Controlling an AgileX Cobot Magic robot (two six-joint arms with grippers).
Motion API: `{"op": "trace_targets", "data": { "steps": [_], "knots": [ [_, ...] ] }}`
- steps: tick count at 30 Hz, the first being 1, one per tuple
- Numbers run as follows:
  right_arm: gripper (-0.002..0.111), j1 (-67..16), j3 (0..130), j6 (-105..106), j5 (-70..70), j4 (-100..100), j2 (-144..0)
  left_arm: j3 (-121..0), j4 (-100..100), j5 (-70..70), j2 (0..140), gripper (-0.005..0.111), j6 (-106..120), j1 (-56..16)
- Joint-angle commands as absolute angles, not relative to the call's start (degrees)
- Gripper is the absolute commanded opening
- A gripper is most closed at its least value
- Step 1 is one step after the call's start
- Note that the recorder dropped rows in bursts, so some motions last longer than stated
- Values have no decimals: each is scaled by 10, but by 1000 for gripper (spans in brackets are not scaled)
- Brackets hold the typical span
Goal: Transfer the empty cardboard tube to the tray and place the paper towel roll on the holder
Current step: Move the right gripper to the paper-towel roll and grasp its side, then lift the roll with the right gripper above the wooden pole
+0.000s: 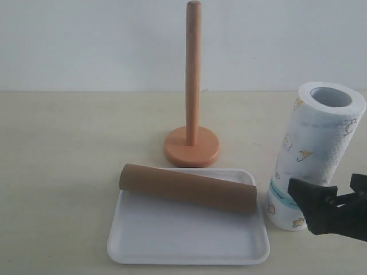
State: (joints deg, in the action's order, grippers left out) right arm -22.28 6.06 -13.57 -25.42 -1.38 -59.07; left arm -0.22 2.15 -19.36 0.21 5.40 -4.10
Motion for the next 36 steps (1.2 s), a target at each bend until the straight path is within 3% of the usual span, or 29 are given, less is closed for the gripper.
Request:
{"op": "trace_targets", "data": {
  "steps": [1, 6, 14, 28, 31, 33, 36],
  "knots": [
    [104, -224, 59, -110, -297, -21, -593, 0, 26, -193, 0, 4, 51, -40],
    [104, -224, 60, -80, -336, -20, -623, 0, 26, -193, 0, 4, 51, -40],
    [104, -224, 61, -29, -526, 38, -769, 0, 26, -193, 0, 4, 51, -40],
    [101, -224, 115, -31, -528, 31, -865, 0, 26, -193, 0, 4, 51, -40],
    [82, -224, 115, -31, -527, 32, -865, 0, 26, -193, 0, 4, 51, -40],
    [56, -224, 115, -31, -524, 32, -865, 0, 26, -193, 0, 4, 51, -40],
    [8, -224, 115, -31, -511, 32, -865, 0, 26, -193, 0, 4, 51, -40]
  ]
}}
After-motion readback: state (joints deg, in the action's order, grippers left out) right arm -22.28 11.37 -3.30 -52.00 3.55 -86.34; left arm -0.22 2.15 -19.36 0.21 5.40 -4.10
